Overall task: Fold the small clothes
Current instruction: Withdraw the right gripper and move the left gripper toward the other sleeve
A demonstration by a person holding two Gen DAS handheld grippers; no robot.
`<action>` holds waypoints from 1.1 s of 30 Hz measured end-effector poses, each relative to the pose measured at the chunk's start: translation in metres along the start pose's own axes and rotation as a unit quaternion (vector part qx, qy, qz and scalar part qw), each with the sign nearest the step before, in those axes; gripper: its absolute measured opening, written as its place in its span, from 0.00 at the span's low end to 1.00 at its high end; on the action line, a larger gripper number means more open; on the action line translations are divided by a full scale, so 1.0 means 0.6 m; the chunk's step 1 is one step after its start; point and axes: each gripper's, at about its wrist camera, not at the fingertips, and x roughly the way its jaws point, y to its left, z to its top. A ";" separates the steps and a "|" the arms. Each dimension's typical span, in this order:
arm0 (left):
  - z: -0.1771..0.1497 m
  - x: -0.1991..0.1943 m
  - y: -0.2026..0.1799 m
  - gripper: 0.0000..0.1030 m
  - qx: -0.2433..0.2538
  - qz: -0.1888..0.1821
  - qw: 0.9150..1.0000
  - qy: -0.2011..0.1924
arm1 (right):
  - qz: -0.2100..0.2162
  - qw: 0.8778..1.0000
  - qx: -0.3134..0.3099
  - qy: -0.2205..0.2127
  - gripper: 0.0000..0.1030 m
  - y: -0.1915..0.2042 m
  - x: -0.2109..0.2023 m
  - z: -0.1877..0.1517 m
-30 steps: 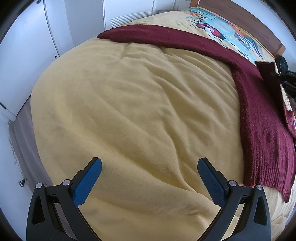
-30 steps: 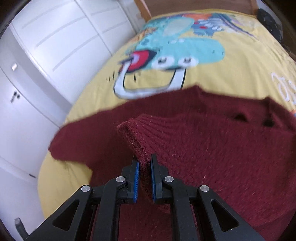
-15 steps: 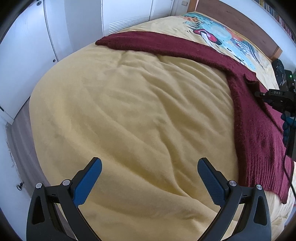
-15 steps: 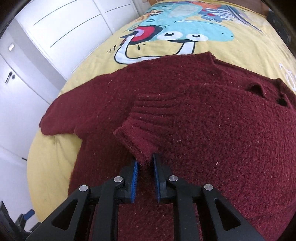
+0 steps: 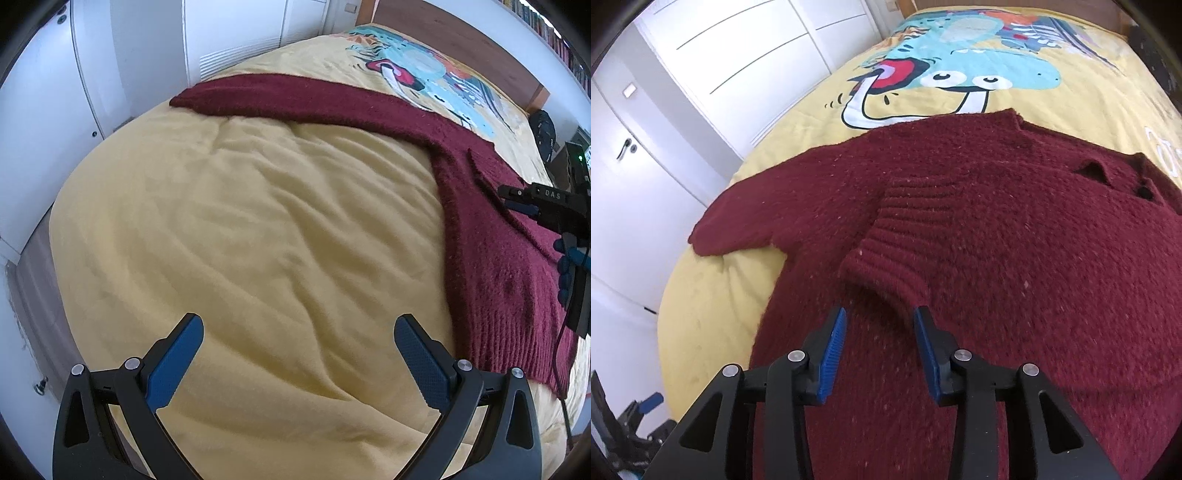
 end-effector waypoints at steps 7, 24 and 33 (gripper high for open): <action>0.004 -0.014 -0.012 0.99 0.010 -0.002 1.000 -0.012 | -0.027 0.999 -0.002 -0.022 0.38 -0.009 -0.058 -0.038; 0.023 -0.037 -0.005 0.99 0.006 -0.009 0.999 -0.049 | -0.098 0.991 0.060 -0.063 0.39 -0.085 -0.187 -0.156; 0.046 -0.034 0.002 0.99 0.016 -0.019 0.999 -0.046 | -0.127 0.986 0.091 -0.066 0.39 -0.115 -0.238 -0.227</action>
